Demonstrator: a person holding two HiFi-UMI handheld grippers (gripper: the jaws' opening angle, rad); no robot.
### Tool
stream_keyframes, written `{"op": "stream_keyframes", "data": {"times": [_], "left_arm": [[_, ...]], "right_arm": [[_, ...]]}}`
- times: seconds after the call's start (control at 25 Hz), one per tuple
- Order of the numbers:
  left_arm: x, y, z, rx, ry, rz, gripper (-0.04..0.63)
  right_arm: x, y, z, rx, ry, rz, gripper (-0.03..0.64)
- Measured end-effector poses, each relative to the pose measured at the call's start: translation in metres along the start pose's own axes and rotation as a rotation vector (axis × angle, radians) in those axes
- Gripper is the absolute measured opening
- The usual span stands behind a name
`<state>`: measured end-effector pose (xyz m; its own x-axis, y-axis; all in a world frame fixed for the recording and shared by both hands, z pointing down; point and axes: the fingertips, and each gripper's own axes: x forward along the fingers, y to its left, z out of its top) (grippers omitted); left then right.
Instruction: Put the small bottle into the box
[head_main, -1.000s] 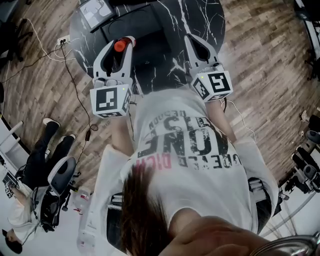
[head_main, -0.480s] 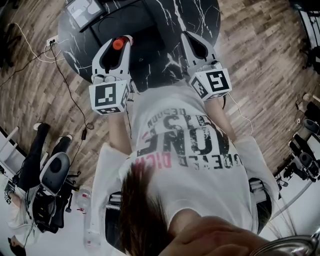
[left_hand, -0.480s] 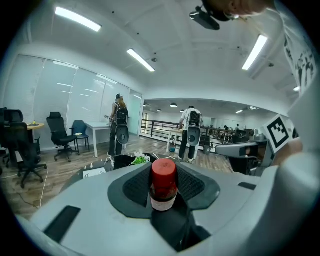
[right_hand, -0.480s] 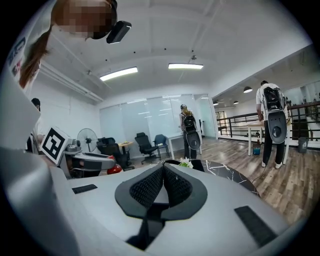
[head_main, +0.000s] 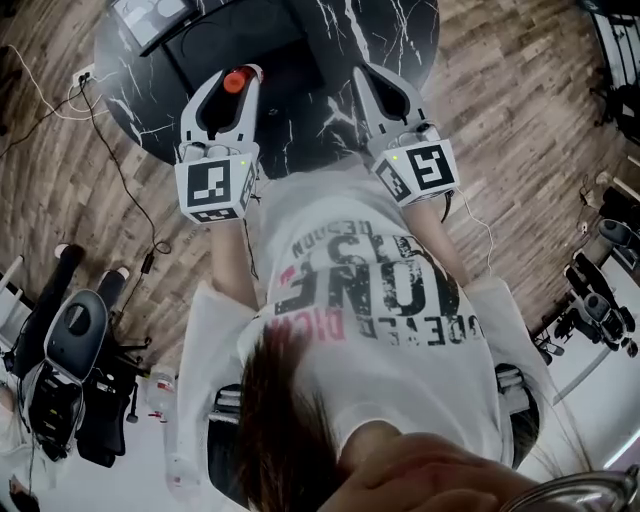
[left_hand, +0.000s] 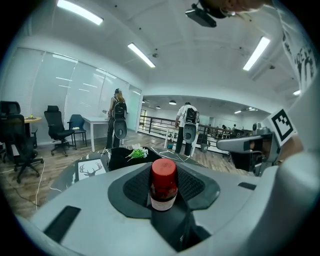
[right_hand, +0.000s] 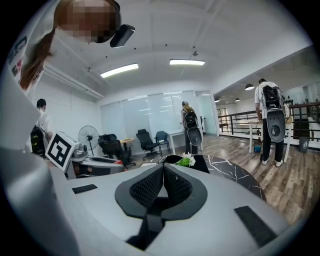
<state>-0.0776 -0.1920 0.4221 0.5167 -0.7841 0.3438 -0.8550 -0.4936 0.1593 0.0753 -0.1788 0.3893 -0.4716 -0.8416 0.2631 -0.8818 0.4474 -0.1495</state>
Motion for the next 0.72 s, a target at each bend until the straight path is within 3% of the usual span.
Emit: {"op": "stream_keyframes", "data": {"times": [0.32, 0.72], "left_arm": [[0.004, 0.003, -0.015, -0.018, 0.009, -0.004, 0.141], [0.011, 0.003, -0.032, 0.012, 0.037, -0.004, 0.141]], "right_arm": [[0.005, 0.006, -0.008, 0.001, 0.012, -0.001, 0.003], [0.007, 0.016, -0.013, 0.002, 0.024, -0.005, 0.003]]}}
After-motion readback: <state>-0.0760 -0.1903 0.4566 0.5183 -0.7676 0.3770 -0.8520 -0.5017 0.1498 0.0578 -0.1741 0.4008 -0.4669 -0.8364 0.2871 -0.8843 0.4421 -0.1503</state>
